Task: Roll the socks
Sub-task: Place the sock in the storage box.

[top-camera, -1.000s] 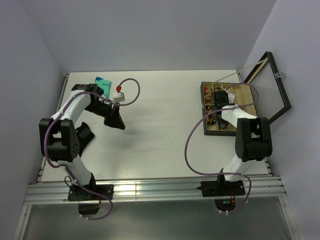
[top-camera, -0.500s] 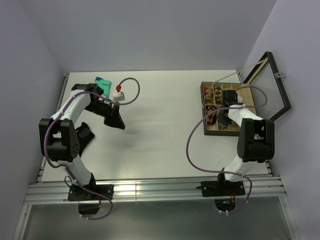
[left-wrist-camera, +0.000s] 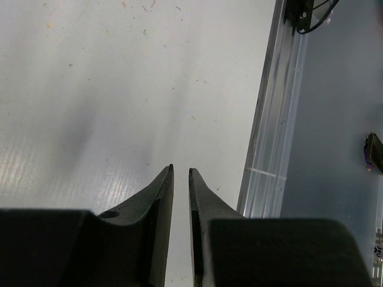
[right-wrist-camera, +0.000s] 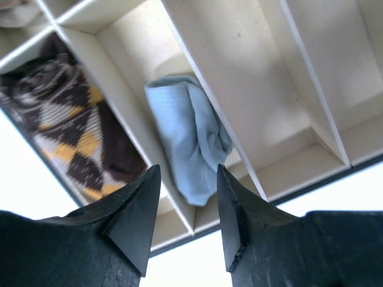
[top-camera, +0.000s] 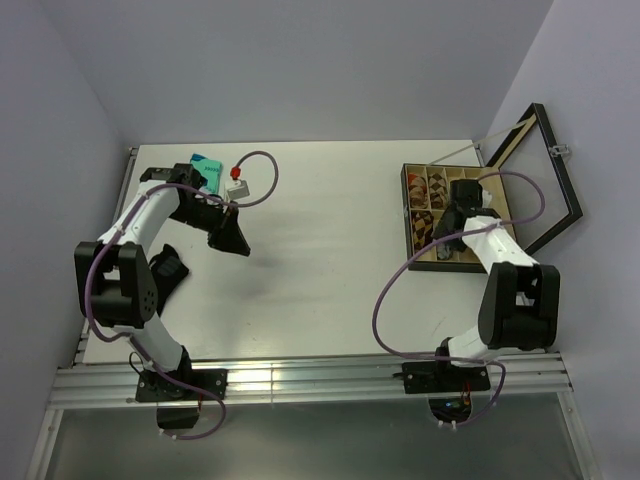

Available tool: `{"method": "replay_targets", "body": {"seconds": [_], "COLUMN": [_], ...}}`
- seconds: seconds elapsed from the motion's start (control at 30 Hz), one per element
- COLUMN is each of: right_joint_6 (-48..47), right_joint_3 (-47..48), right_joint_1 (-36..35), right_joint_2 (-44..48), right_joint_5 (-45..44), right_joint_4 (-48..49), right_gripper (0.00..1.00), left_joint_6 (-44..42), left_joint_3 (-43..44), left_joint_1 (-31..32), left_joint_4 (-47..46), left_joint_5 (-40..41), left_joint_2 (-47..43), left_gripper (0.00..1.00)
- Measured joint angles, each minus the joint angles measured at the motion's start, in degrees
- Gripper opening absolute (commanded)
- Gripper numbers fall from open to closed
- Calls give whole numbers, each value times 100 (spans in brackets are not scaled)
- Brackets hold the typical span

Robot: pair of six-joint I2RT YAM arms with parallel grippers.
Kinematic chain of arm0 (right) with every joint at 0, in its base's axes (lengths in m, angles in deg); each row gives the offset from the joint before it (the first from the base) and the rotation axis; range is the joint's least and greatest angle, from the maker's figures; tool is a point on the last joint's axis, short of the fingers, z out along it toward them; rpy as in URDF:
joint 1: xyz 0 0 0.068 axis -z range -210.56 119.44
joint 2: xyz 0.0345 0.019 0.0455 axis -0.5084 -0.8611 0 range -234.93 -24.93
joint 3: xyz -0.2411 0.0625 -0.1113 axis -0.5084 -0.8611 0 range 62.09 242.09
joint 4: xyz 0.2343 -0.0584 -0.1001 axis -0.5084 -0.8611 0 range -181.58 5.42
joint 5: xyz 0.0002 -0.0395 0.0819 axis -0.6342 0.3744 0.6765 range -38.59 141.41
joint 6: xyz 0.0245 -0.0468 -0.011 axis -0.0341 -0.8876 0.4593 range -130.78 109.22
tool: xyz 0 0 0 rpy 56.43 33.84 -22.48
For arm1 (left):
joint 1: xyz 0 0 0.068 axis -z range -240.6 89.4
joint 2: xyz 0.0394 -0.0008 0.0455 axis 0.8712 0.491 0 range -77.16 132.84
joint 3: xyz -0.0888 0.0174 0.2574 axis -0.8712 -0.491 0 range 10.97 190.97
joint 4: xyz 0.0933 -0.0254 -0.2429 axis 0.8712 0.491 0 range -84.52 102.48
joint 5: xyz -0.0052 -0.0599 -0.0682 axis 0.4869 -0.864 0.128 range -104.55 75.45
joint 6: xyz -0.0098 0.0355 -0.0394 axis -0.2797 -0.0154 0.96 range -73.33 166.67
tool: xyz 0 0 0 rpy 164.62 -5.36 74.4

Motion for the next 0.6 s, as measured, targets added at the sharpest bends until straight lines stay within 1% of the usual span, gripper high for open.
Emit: {"method": "replay_targets", "body": {"seconds": [0.23,0.33,0.43,0.5,0.6], "right_joint_6": [22,28,44,48,101], "right_joint_3": [13,11,-9,-70,-214], "right_joint_1": [0,-2,-79,-216,-560], "right_joint_2": [573,1104,1775,2225,2868], "right_joint_5": [96,236,350,413,474], "right_joint_4": [-293,-326,-302,-232,-131], "right_gripper": [54,57,59,60,62], "left_joint_6": [173,468,1202,1912,2669], "left_joint_3": [0,-90,-501,-999,-1532], "left_joint_1": [0,0,0,0,0], "left_joint_4": [-50,-310,-1091,-1888,-2723], "left_joint_5": [0,48,313,686,1303], "left_joint_2": [-83,-229,-726,-1322,-2214], "left_gripper": [21,21,25,28,32]}}
